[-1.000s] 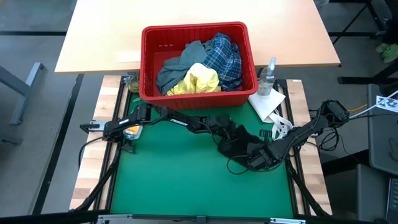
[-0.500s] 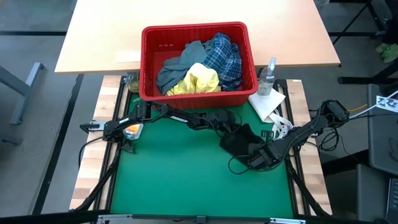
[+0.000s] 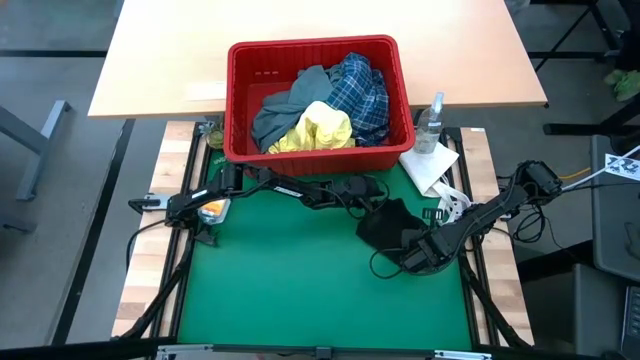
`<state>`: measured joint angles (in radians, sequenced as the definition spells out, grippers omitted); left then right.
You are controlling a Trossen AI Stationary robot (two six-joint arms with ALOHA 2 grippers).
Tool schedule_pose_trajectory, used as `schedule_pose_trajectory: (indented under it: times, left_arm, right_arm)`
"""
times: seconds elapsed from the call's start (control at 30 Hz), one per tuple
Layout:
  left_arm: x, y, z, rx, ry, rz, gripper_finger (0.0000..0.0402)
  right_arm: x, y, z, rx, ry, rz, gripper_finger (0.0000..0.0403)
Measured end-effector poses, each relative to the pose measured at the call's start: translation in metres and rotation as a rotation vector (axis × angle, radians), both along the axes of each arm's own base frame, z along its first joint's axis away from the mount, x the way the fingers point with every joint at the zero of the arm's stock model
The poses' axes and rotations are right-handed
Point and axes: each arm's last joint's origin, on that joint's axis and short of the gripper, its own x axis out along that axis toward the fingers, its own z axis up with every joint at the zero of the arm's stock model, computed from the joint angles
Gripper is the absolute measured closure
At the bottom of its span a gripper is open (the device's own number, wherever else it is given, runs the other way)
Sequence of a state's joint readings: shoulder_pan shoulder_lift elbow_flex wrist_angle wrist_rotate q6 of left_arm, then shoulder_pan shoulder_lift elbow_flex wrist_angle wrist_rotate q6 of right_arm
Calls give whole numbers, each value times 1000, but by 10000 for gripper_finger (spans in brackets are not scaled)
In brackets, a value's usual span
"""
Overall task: Fold Laundry from Bin
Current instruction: Fold the black underwear shorts
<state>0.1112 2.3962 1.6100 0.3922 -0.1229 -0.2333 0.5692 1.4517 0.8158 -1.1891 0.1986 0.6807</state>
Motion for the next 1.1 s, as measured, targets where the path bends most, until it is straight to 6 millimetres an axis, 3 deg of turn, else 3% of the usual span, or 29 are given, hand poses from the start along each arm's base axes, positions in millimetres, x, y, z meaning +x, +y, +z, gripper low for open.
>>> schedule_pose_trajectory:
  times: [0.23,0.37,0.67,0.83,1.1]
  left_arm:
    - [0,0,1,12,-6,7,226]
    - [0,2,1,34,-3,8,201]
    - [-1,10,2,36,-11,32,178]
    - [-2,19,2,36,-16,49,178]
    - [-3,24,2,35,-6,60,178]
  right_arm:
    - [-1,0,0,3,8,-1,265]
    - [-5,-2,2,6,72,-9,237]
    - [-7,-4,20,-59,145,-5,233]
    - [0,-2,27,-83,77,45,233]
    - [14,1,15,-166,-165,111,233]
